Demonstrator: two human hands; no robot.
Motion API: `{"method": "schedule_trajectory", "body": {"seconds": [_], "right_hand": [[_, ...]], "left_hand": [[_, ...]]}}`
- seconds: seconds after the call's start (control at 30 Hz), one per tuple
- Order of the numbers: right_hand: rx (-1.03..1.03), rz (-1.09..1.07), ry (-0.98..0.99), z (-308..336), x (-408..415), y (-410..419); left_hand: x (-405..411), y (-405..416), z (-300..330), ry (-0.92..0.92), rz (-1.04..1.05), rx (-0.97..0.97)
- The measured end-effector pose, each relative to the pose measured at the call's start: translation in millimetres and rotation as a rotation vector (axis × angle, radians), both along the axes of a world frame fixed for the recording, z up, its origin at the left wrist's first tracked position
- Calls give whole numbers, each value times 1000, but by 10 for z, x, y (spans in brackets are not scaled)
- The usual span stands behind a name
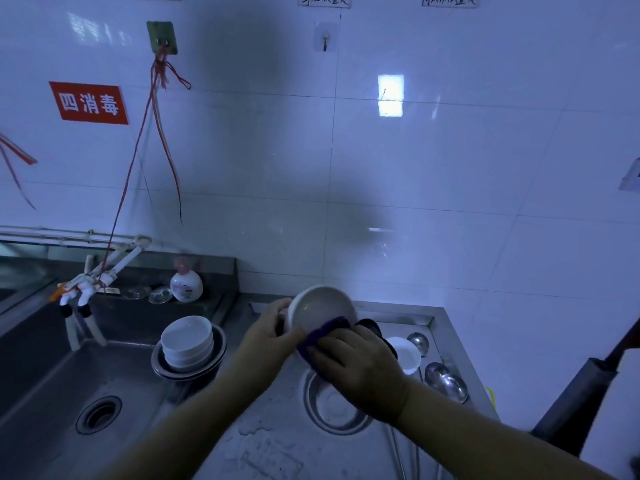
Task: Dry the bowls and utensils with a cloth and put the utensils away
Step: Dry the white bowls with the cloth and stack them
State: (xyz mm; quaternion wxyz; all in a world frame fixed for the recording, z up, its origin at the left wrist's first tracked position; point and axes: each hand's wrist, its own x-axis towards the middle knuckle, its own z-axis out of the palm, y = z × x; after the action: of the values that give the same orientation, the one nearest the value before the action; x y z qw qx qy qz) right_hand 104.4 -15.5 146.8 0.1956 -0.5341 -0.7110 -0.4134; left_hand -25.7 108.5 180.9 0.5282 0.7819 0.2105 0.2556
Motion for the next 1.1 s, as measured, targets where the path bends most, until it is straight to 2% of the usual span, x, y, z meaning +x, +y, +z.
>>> {"method": "schedule_trajectory", "body": {"seconds": [0.13,0.23,0.3,0.4,0.5,0.57,0.63,0.77,0.87,0.97,1.1], "right_hand": [[139,-125,262,-35,-325,152],[121,-108,293,-120,-391,145],[106,-63,231,-158,-318,92],[36,24,20,-127,-117,-7],[-77,123,-183,-59,93,-111],[-107,135,-212,-34,119,-135],[-44,85,-133,-24,40,-96],[135,-82,169,-16,-248,49],[161,-129,265,-81,-437,98],[133,-105,269,-140,-465,67],[62,-25,73,-155,-249,-45]], "left_hand": [[22,-271,-151,-245,91,-121],[-5,-267,-115,-278,95,-66],[-33,-227,-92,-210,89,-22],[-107,-146,-15,-40,31,79],[-171,8,137,159,-196,112],[-179,77,205,219,-293,67],[-160,48,191,114,-211,-21],[-63,-252,-50,-218,64,-104],[-37,-387,-153,-405,190,-153],[-58,-358,-136,-406,135,-129],[-133,-251,-75,-285,27,-72]]}}
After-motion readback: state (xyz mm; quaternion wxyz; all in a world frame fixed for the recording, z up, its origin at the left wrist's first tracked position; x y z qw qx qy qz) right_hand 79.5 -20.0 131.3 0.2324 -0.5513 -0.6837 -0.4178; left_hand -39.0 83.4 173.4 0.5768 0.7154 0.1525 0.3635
